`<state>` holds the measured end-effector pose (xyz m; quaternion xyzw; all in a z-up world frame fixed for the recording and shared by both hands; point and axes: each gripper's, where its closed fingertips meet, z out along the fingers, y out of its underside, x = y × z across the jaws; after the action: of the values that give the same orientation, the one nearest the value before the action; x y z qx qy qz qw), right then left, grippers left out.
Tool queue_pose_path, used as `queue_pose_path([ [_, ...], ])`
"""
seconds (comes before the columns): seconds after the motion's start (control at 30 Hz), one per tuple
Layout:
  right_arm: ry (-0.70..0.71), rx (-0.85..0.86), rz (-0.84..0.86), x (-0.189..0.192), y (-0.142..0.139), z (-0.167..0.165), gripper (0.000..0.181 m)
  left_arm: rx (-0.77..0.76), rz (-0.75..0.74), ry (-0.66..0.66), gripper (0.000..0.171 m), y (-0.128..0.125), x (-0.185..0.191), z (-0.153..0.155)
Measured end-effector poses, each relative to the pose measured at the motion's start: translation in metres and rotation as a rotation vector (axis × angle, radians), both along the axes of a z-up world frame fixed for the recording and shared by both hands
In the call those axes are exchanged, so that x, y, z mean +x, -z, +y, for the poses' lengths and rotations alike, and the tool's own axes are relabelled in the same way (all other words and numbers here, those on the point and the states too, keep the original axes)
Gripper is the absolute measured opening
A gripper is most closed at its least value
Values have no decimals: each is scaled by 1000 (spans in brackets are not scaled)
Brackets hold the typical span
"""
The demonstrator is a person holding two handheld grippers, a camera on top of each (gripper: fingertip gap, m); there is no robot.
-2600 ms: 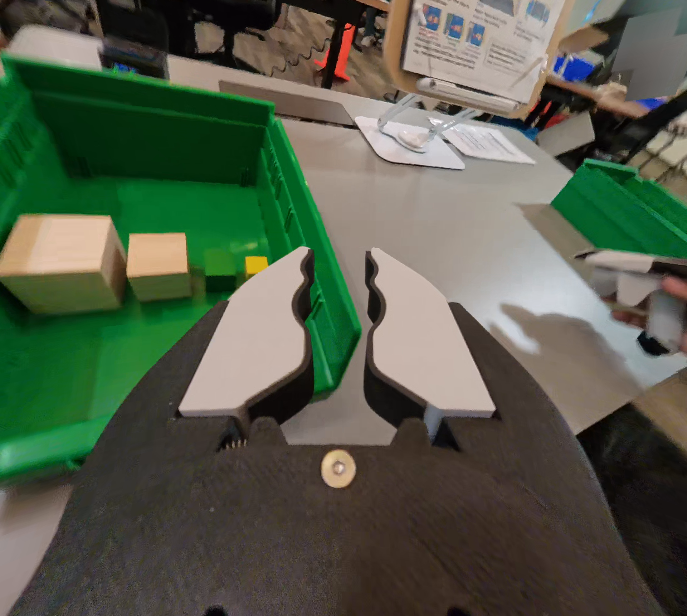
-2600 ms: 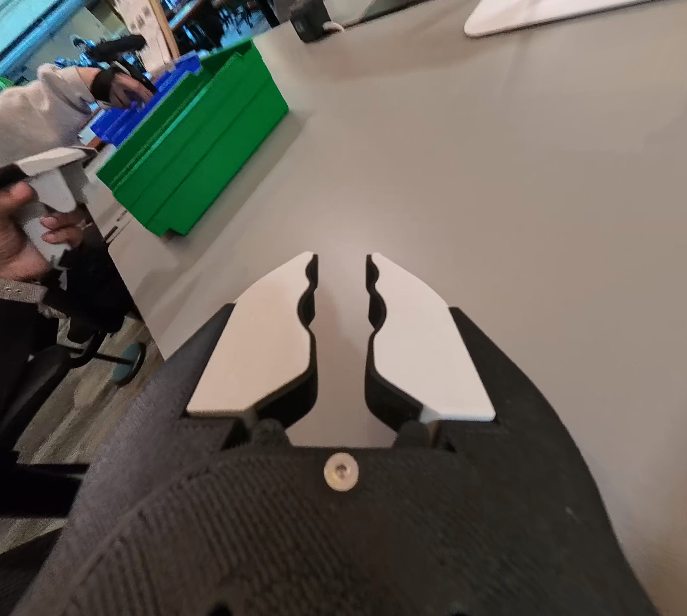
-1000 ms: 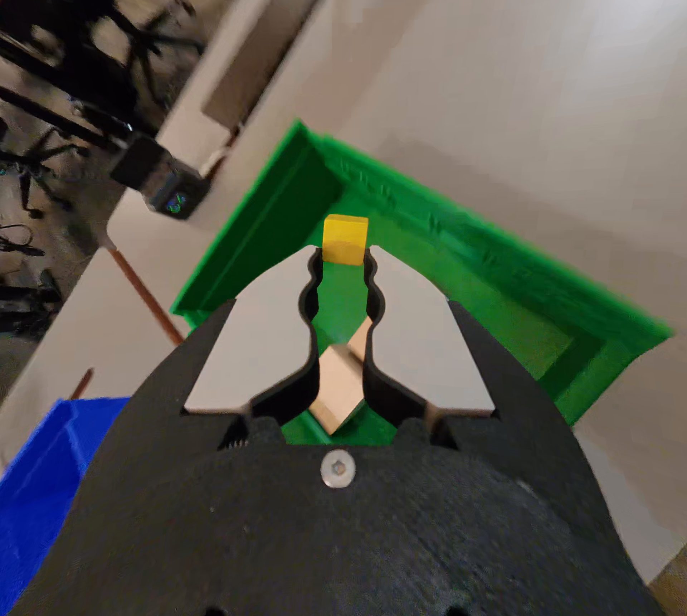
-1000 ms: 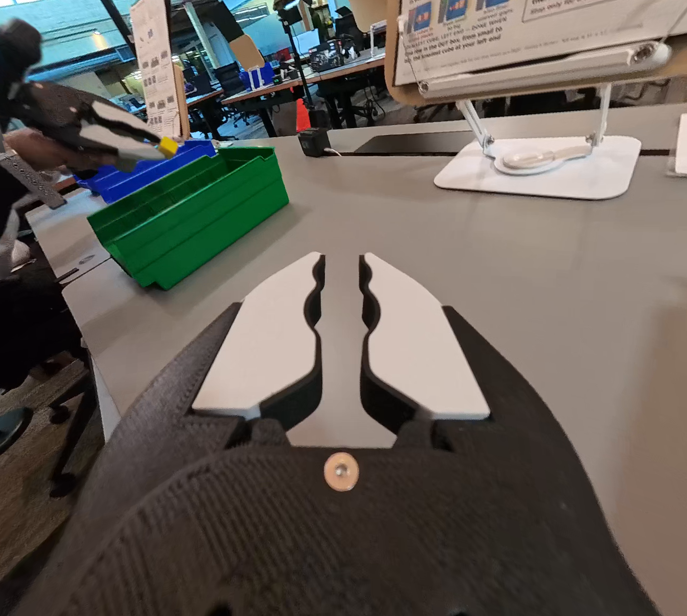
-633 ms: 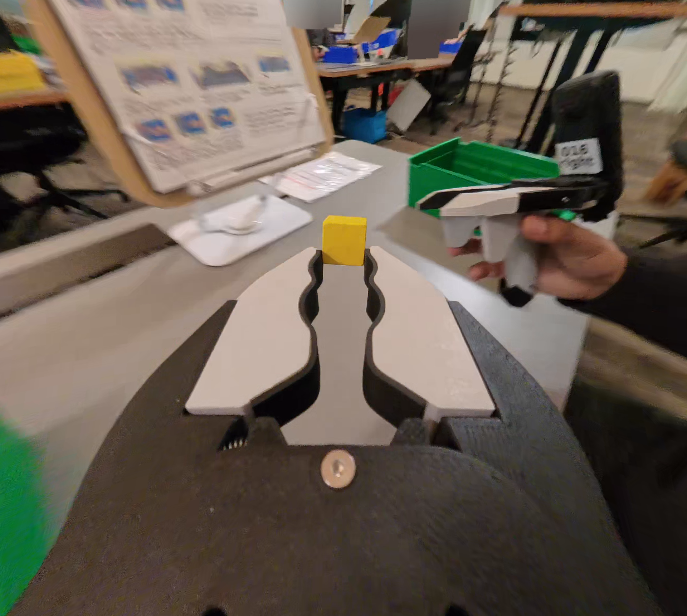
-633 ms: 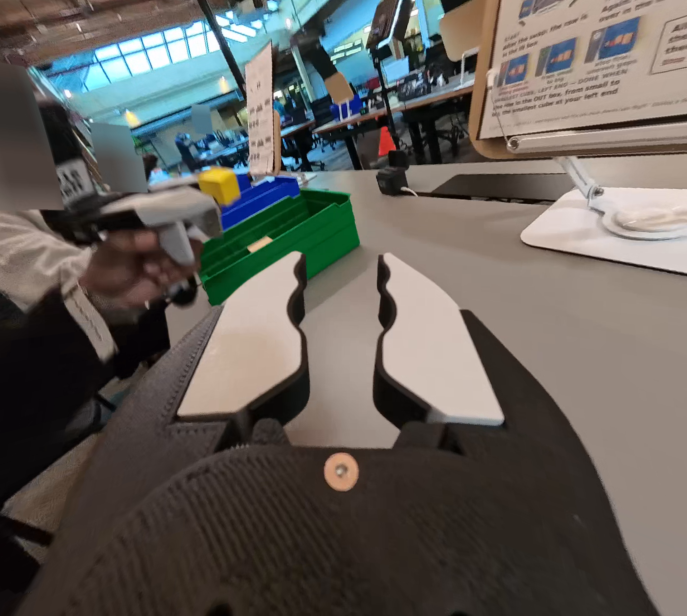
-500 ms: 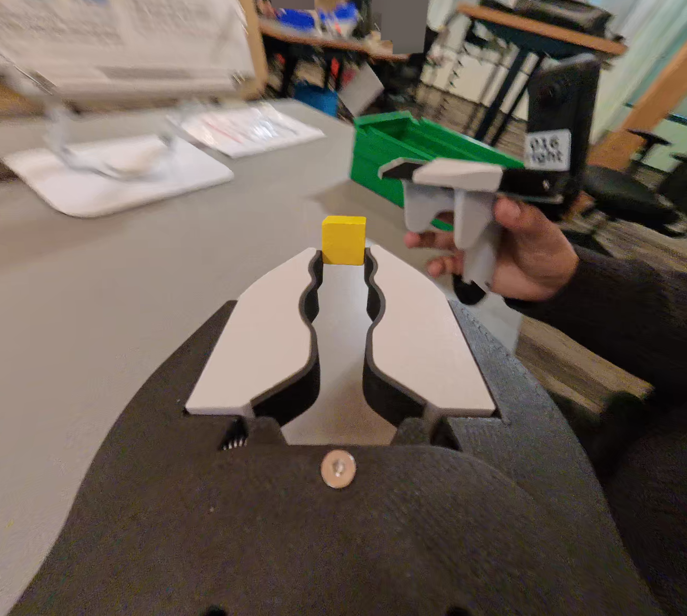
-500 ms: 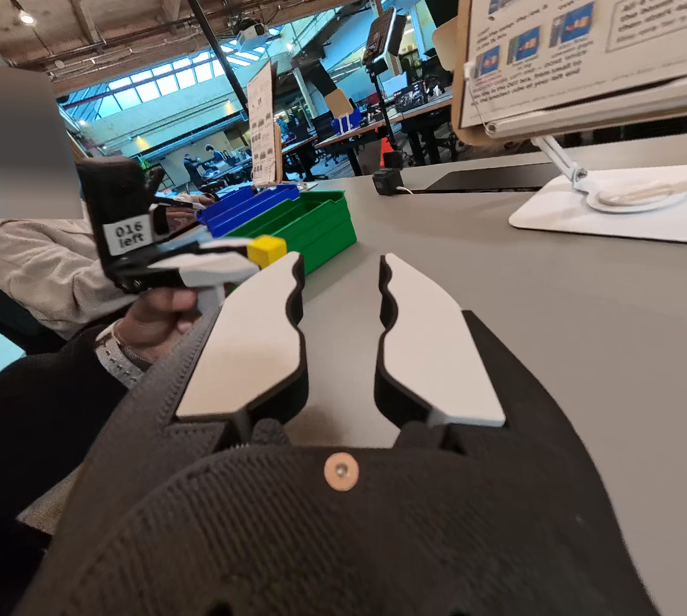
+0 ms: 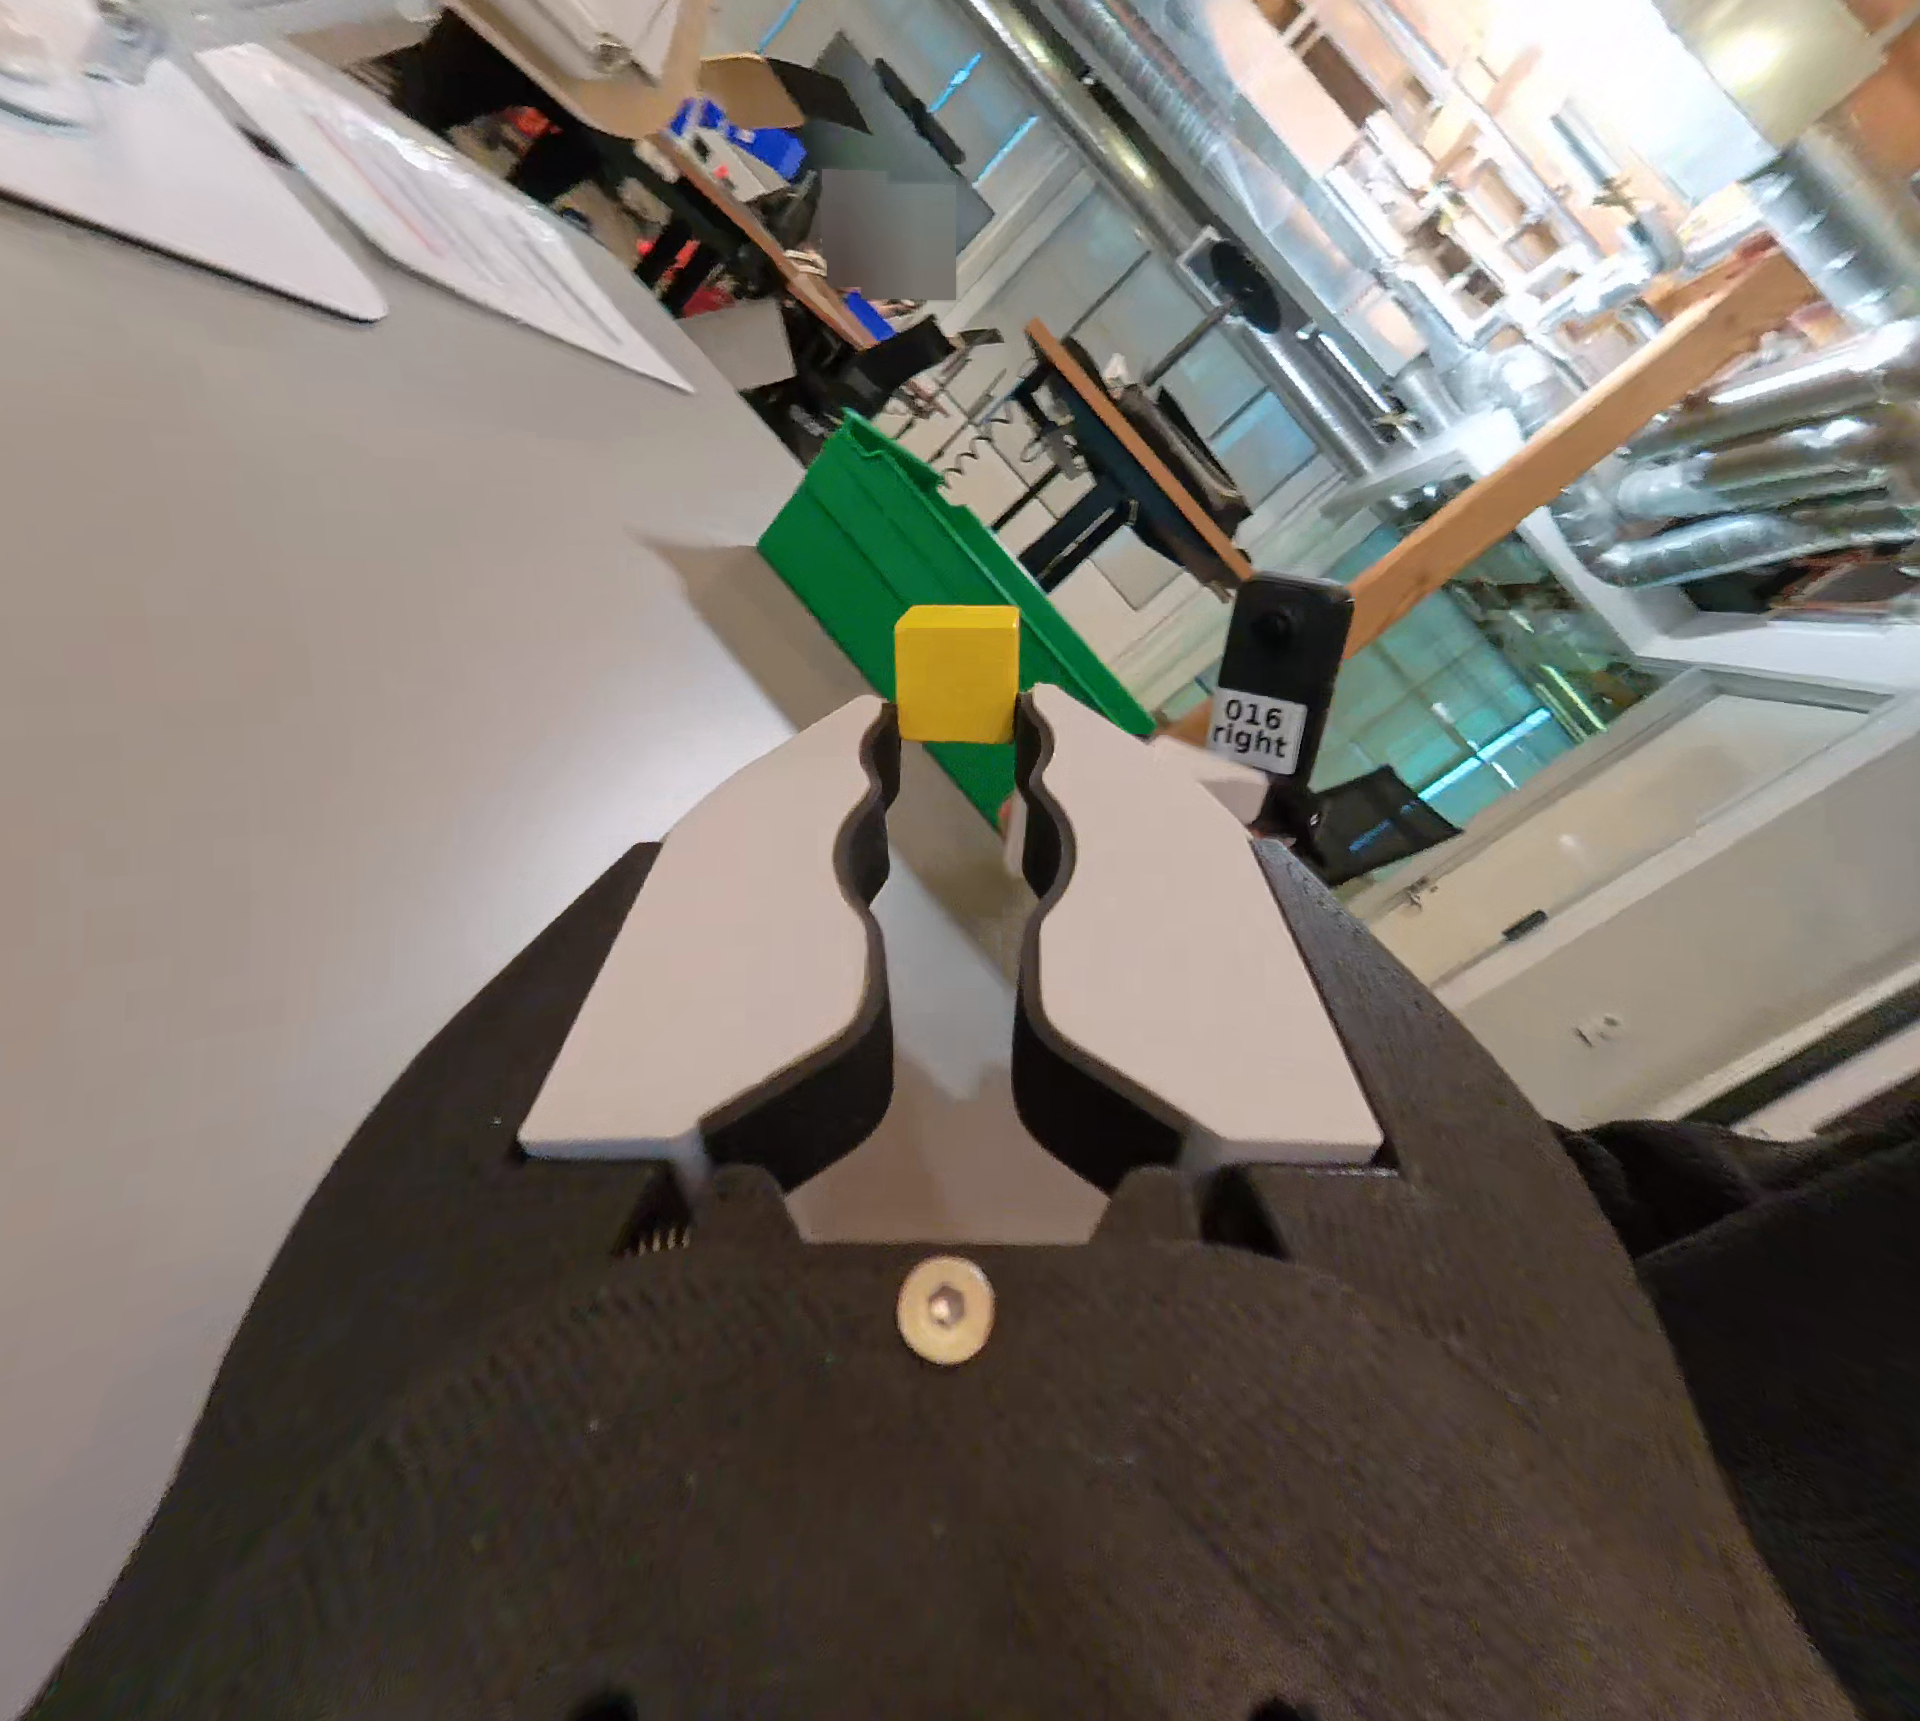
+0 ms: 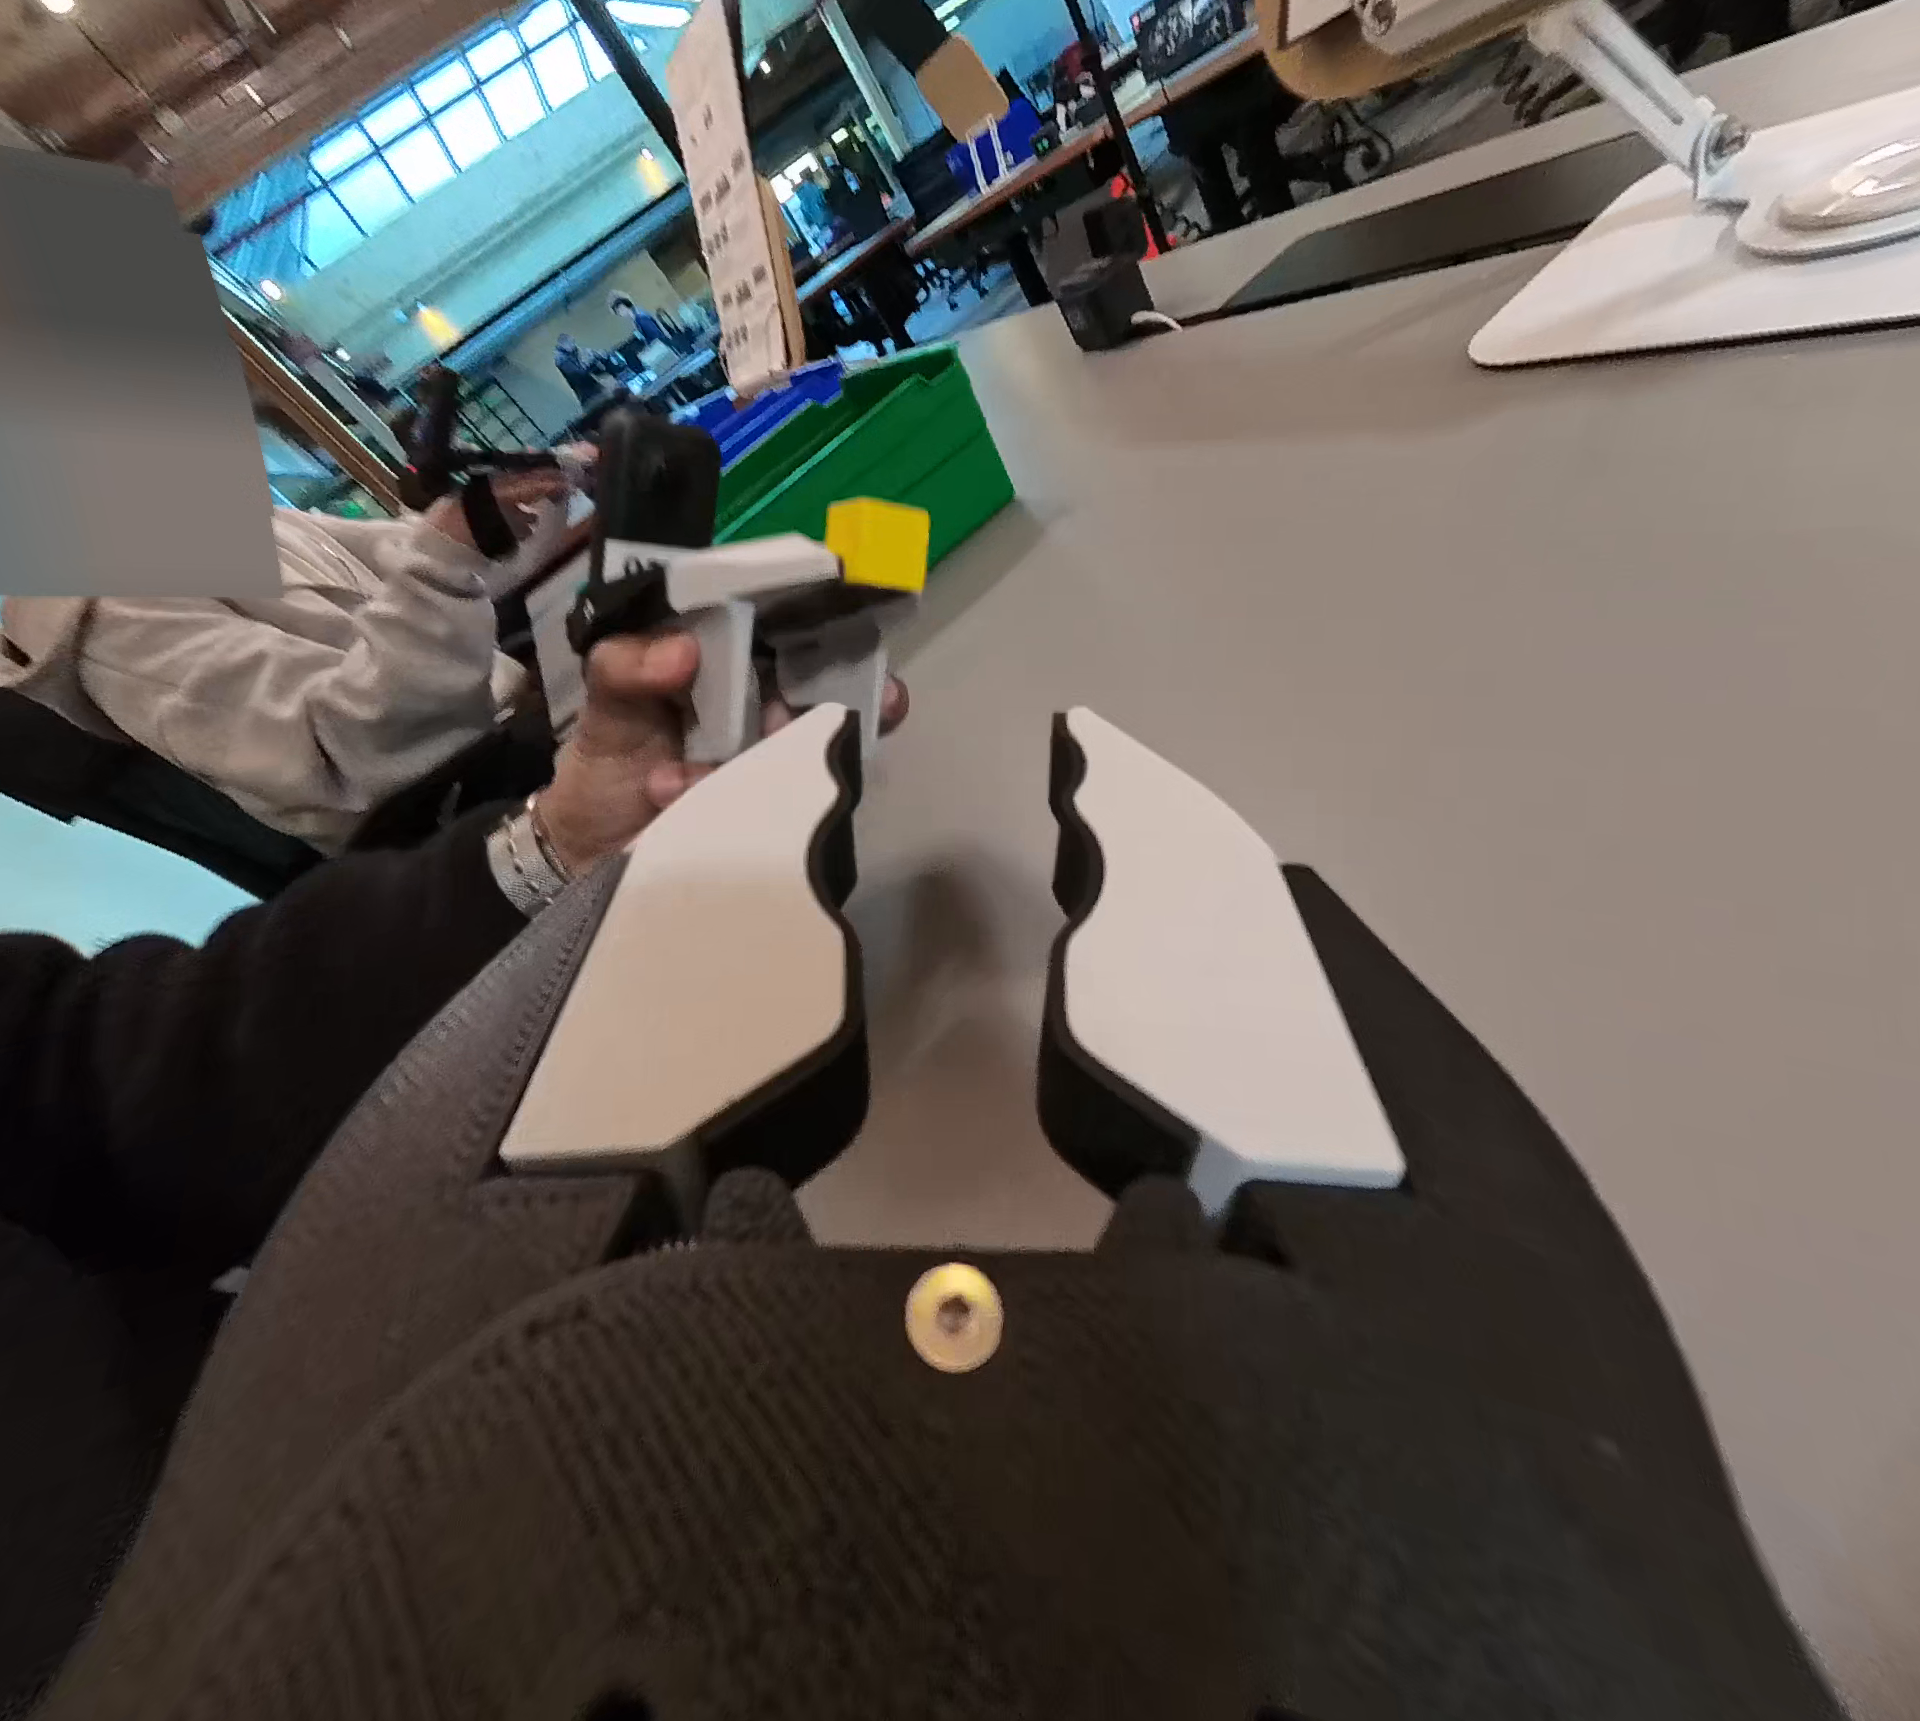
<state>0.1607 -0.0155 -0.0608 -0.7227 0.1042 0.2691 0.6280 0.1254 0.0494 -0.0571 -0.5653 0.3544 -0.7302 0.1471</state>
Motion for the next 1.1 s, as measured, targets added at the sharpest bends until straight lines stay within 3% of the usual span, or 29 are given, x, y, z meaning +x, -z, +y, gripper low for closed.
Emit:
queue_pose_path([
  [0.2, -33, -34, 9, -11, 7, -16, 29, 79, -13, 165, 22, 1, 19, -44],
  [0.4, 44, -9, 58, 11, 2, -39, 35, 111, -15, 242, 22, 2, 33, -66],
  [0.7, 80, 57, 179, 23, -6, -50, 47, 56, -32, 294, 22, 3, 39, -78],
  [1.1, 30, 59, 62, 9, -12, -37, 41, 97, -46, 306, 22, 4, 23, -80],
])
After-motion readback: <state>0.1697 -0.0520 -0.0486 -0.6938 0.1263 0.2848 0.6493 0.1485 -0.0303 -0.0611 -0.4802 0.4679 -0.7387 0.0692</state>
